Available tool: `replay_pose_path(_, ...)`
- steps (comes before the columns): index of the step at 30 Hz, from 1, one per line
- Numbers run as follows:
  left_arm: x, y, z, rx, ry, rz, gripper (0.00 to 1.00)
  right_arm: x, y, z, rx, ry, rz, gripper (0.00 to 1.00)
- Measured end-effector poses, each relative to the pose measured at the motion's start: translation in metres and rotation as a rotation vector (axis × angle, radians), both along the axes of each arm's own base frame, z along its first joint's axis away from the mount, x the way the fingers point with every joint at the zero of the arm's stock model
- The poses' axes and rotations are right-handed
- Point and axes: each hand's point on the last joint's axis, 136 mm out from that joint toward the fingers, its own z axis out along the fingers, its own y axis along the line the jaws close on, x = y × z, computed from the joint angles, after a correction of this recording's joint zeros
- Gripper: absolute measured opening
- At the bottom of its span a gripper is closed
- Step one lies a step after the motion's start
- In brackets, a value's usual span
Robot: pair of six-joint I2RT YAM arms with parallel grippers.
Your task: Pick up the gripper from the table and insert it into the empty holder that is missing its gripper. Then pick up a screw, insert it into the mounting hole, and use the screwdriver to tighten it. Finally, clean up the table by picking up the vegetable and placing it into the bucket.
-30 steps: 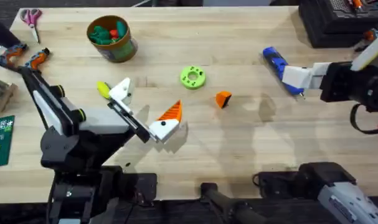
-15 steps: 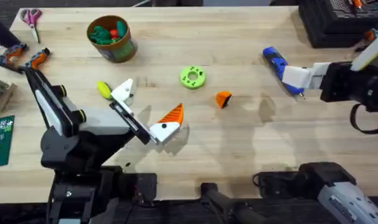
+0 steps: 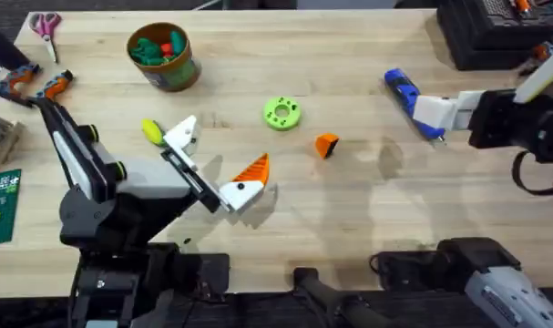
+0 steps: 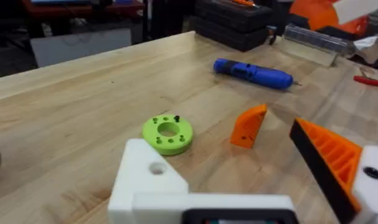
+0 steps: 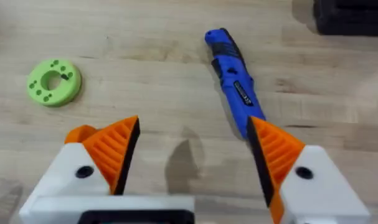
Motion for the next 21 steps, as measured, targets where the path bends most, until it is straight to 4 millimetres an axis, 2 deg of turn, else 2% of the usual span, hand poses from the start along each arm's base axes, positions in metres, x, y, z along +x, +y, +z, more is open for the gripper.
replay_pose_path(7,-0.009,-0.008,-0.001,0.025,-0.026,-0.072,0.985,0.002,0.009,0.002,0.059,-0.008,0.018,0.992)
replay_pose_path(11,-0.013,-0.011,-0.001,0.028,-0.029,-0.101,0.985,0.004,0.027,-0.007,0.103,0.045,0.078,0.990)
replay_pose_path(12,-0.014,-0.011,-0.001,0.029,-0.030,-0.106,0.985,0.004,0.035,-0.012,0.110,0.074,0.105,0.989)
replay_pose_path(13,-0.015,-0.012,-0.001,0.030,-0.032,-0.113,0.985,0.006,0.058,-0.023,0.111,0.153,0.189,0.990)
replay_pose_path(14,-0.015,-0.012,-0.001,0.030,-0.032,-0.114,0.985,0.007,0.067,-0.026,0.108,0.179,0.223,0.989)
replay_pose_path(21,-0.015,-0.013,-0.001,0.030,-0.032,-0.117,0.985,0.008,0.130,-0.032,0.034,0.329,0.460,0.990)
